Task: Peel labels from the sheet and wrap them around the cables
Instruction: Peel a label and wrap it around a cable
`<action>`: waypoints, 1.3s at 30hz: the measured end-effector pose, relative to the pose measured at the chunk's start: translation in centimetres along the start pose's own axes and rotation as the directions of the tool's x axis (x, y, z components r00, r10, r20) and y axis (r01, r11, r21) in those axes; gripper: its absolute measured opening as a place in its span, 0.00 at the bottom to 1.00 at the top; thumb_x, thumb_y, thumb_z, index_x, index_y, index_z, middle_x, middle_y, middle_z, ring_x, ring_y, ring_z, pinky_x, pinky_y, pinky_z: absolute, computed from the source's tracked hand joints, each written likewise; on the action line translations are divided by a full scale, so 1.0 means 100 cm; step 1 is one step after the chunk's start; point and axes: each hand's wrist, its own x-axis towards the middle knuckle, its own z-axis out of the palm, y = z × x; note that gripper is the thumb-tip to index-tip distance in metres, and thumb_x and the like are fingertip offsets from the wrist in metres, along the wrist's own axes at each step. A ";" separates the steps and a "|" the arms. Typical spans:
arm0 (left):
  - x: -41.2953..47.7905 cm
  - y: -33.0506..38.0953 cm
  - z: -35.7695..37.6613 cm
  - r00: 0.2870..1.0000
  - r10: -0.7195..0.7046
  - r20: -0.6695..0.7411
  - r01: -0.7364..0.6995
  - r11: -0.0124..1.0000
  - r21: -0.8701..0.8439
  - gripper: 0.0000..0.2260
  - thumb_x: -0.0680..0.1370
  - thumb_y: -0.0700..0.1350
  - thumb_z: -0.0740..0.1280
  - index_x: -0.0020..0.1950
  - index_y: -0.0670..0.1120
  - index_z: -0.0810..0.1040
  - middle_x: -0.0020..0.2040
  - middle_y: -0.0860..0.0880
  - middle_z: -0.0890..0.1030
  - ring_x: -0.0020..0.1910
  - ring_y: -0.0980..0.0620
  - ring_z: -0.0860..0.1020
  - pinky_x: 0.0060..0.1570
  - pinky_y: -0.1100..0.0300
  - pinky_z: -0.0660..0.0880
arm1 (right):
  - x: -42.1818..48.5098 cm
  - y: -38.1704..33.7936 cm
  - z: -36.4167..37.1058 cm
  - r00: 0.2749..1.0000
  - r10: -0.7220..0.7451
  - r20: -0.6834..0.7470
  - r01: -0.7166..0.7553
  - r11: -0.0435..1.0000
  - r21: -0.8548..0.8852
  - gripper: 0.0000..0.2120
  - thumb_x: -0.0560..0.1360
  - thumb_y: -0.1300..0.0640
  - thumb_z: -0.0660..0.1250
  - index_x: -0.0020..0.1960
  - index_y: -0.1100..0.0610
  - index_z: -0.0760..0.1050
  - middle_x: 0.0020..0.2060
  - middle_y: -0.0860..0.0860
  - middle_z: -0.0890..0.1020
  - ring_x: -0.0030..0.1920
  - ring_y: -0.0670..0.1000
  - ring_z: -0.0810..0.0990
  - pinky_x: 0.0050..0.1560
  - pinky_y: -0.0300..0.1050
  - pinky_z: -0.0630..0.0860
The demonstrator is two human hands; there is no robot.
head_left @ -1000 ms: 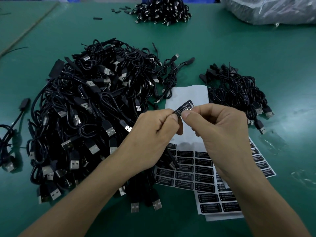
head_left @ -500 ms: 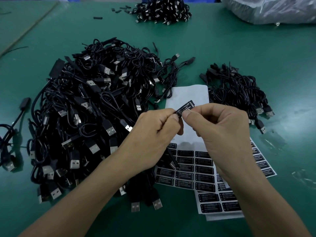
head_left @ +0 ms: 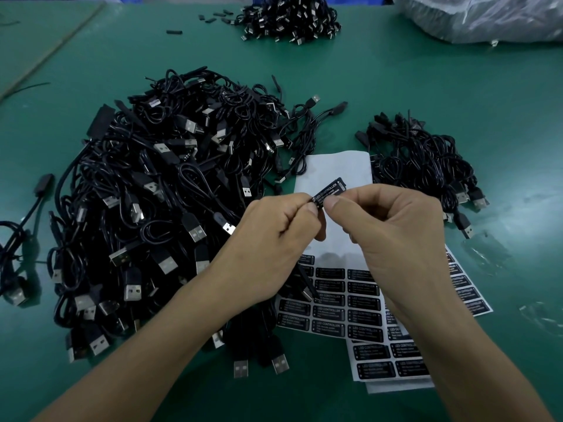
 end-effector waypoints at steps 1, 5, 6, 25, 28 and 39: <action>0.000 0.000 0.000 1.000 0.001 -0.001 -0.001 1.000 0.000 0.15 0.79 0.48 0.57 0.33 0.53 0.74 0.26 0.54 0.65 0.26 0.55 0.63 0.28 0.55 0.64 | 0.000 0.000 0.000 1.000 -0.004 -0.001 0.004 1.000 0.001 0.11 0.71 0.60 0.75 0.31 0.51 0.81 0.23 0.43 0.77 0.25 0.40 0.71 0.28 0.32 0.70; 0.000 -0.001 0.000 1.000 0.002 0.001 -0.002 1.000 0.004 0.16 0.79 0.48 0.57 0.33 0.54 0.74 0.26 0.53 0.65 0.27 0.54 0.64 0.28 0.54 0.64 | 0.000 -0.001 0.000 1.000 -0.010 0.005 0.010 1.000 -0.003 0.11 0.71 0.61 0.75 0.32 0.51 0.81 0.23 0.42 0.78 0.25 0.40 0.72 0.29 0.32 0.71; 0.000 -0.002 0.000 1.000 0.004 0.003 -0.004 1.000 0.004 0.15 0.79 0.48 0.57 0.33 0.53 0.74 0.26 0.53 0.65 0.27 0.54 0.64 0.28 0.53 0.64 | 0.000 -0.001 0.000 1.000 -0.009 0.007 0.009 1.000 -0.004 0.11 0.71 0.61 0.75 0.32 0.51 0.81 0.23 0.42 0.78 0.25 0.39 0.72 0.29 0.32 0.70; 0.000 -0.003 0.001 0.999 0.046 -0.009 -0.046 0.998 0.038 0.15 0.76 0.53 0.55 0.34 0.48 0.72 0.28 0.44 0.67 0.28 0.45 0.65 0.28 0.52 0.64 | 0.001 0.002 -0.002 1.000 0.011 -0.012 -0.011 1.000 -0.011 0.10 0.70 0.60 0.76 0.31 0.51 0.82 0.24 0.42 0.79 0.25 0.39 0.74 0.29 0.31 0.70; 0.000 -0.003 0.001 0.999 0.045 0.003 -0.045 0.998 0.031 0.15 0.76 0.52 0.55 0.34 0.49 0.73 0.27 0.48 0.66 0.27 0.51 0.64 0.27 0.55 0.64 | 0.001 0.003 -0.002 1.000 0.018 -0.016 -0.018 1.000 -0.017 0.08 0.70 0.56 0.77 0.33 0.50 0.83 0.23 0.43 0.78 0.25 0.40 0.73 0.29 0.32 0.70; -0.001 -0.002 0.001 0.999 0.040 -0.006 -0.040 0.999 0.035 0.15 0.76 0.54 0.55 0.36 0.48 0.74 0.26 0.49 0.66 0.26 0.50 0.64 0.27 0.53 0.64 | 0.002 0.005 -0.003 0.999 0.044 0.008 -0.044 0.999 0.009 0.09 0.71 0.56 0.77 0.33 0.50 0.83 0.24 0.45 0.78 0.27 0.42 0.72 0.31 0.34 0.72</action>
